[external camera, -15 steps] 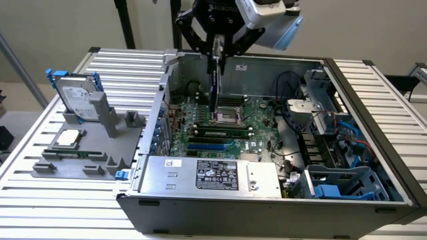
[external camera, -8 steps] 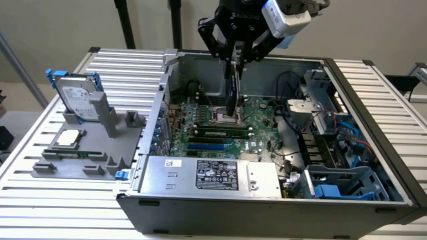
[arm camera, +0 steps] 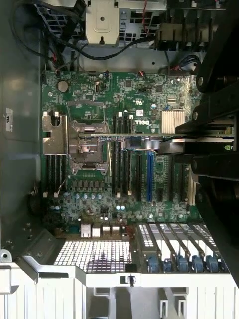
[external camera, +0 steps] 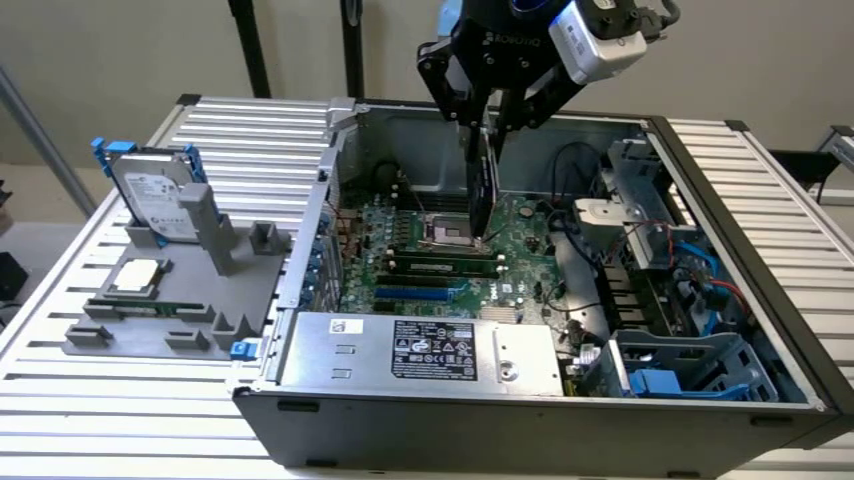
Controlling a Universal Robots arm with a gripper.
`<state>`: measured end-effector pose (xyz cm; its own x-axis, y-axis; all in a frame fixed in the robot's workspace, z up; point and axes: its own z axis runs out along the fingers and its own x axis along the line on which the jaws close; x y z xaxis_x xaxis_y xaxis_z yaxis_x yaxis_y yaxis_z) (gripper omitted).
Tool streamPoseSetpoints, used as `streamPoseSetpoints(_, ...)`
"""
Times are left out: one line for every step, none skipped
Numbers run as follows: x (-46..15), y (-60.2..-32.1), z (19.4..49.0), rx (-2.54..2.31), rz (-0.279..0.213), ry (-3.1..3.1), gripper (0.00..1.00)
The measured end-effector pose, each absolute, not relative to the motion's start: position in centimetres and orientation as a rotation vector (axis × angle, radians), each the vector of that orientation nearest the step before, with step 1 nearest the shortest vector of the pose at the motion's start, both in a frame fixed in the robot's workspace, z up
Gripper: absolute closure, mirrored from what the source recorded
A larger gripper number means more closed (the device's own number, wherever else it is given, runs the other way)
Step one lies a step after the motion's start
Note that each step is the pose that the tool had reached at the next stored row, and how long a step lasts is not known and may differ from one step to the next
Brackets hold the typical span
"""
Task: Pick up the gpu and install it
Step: 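Pick up the gpu and move the gpu toward the slot, then insert the gpu into the slot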
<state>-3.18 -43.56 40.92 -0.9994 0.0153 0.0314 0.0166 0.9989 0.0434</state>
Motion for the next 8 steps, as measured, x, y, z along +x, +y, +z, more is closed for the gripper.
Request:
streamPoseSetpoints(-3.18,-43.56,40.92,-0.025,-0.068,-3.110,0.73)
streamPoseSetpoints(-3.18,-43.56,40.92,-0.025,-0.068,-3.110,0.73)
streamPoseSetpoints(-3.18,-43.56,40.92,-0.025,-0.068,-3.110,0.73)
streamPoseSetpoints(-3.18,-43.56,40.92,-0.025,-0.068,-3.110,0.73)
streamPoseSetpoints(-3.18,-43.56,40.92,-0.025,-0.068,-3.110,0.73)
streamPoseSetpoints(-3.18,-43.56,40.92,-0.025,-0.068,-3.110,0.73)
streamPoseSetpoints(-3.18,-43.56,40.92,-0.025,-0.068,-3.110,0.73)
streamPoseSetpoints(-3.18,-43.56,40.92,-0.025,-0.068,-3.110,0.73)
